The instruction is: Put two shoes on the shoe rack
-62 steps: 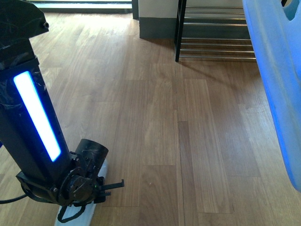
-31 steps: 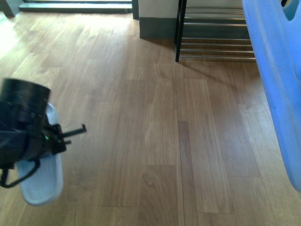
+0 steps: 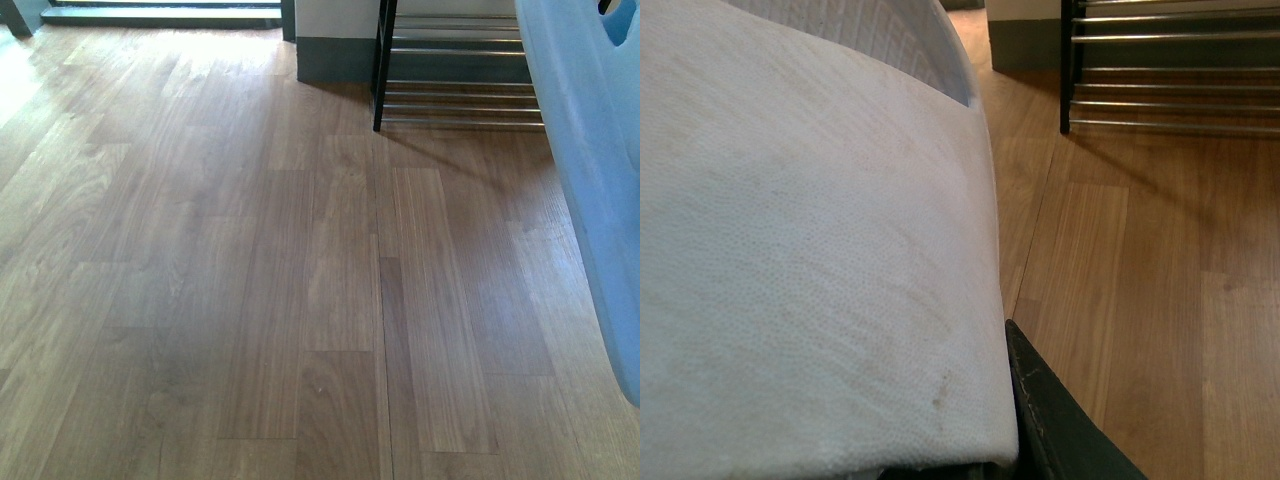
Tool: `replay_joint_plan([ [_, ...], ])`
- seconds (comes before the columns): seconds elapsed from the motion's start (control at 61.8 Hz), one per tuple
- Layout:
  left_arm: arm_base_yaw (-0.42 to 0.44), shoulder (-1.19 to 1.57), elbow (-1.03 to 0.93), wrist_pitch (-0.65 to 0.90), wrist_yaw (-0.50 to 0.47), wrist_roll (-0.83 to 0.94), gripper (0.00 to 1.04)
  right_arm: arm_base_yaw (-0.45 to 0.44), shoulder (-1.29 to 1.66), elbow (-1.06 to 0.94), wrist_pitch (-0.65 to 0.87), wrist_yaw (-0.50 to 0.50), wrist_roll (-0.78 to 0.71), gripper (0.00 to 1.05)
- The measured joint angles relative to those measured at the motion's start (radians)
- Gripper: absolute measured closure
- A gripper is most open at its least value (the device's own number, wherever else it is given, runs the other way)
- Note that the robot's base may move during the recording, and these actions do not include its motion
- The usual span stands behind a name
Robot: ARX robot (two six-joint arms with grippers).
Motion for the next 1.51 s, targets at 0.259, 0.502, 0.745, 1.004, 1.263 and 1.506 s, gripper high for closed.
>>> replay_joint_plan([
  [0.259,-0.018,-0.064,-0.011,-0.023,-0.009,0.005,1.03,0.000,0.000,0.000,0.000,0.000,0.000,1.03],
  [0.502,-0.019,-0.066,-0.012,-0.023,-0.010,0.007,1.03,0.002,0.000,0.000,0.000,-0.006,0.000,1.03],
  [0.745,-0.021,-0.066,-0.012,-0.023,-0.008,0.008,1.03,-0.001,0.000,0.000,0.000,0.002,0.000,1.03],
  [1.004,-0.021,-0.065,-0.012,-0.023,-0.008,0.008,1.03,-0.001,0.000,0.000,0.000,0.001,0.000,1.03],
  [1.263,-0.021,-0.065,-0.012,-0.023,-0.009,0.008,1.03,0.000,0.000,0.000,0.000,0.000,0.000,1.03],
  [1.506,-0.021,-0.066,-0.012,-0.023,-0.008,0.008,1.03,0.000,0.000,0.000,0.000,0.000,0.000,1.03],
])
